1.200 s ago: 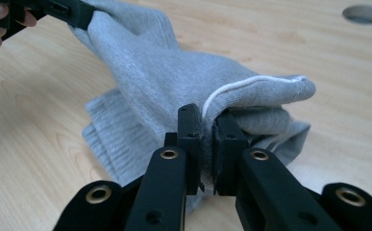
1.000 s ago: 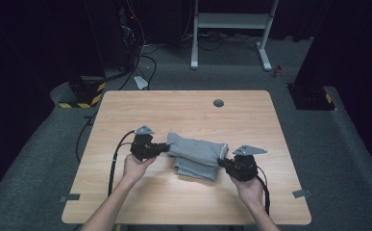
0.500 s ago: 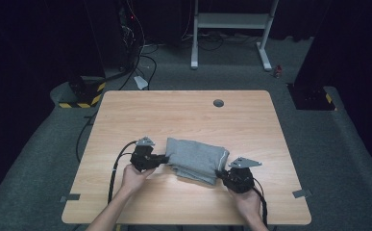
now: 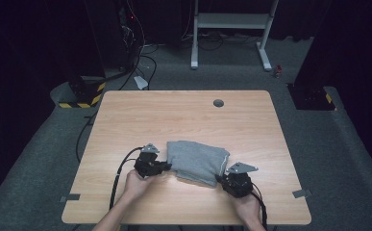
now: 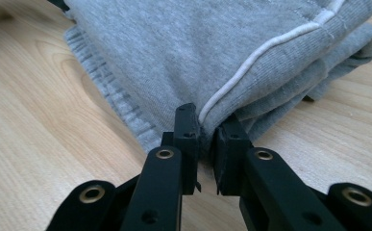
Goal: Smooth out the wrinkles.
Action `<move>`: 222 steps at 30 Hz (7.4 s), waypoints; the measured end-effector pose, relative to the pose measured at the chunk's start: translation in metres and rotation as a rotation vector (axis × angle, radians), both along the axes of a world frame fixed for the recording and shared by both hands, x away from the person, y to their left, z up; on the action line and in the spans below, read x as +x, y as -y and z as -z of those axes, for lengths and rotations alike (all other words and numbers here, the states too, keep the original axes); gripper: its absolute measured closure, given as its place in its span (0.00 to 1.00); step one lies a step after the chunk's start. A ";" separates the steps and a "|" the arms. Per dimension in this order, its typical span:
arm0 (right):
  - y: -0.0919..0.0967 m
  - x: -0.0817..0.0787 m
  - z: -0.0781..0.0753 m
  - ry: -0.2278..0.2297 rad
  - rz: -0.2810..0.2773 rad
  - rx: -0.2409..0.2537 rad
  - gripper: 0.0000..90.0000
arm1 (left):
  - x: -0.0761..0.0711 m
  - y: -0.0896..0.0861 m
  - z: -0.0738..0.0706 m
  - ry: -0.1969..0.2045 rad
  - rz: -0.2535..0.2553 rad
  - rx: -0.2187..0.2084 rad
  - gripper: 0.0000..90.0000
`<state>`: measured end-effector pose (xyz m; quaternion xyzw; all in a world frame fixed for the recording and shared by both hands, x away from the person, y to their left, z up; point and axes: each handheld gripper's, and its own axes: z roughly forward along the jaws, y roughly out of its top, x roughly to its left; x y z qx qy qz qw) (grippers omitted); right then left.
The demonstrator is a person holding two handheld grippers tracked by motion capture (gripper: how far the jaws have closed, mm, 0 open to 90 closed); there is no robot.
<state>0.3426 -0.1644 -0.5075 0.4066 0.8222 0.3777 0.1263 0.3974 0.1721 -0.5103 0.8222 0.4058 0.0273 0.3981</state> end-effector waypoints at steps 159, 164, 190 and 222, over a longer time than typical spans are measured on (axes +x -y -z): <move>0.049 0.025 -0.013 0.032 0.003 0.004 0.71 | -0.031 0.014 -0.032 0.175 -0.047 0.070 0.88; 0.040 0.033 -0.022 0.053 0.040 -0.008 0.70 | -0.016 0.023 -0.025 0.169 -0.076 0.093 0.75; 0.034 0.042 -0.028 0.030 0.068 0.003 0.97 | -0.032 0.034 -0.031 0.224 -0.030 0.104 0.80; 0.036 0.032 -0.010 -0.091 0.094 -0.076 0.88 | -0.021 0.032 -0.024 0.048 -0.056 0.174 0.84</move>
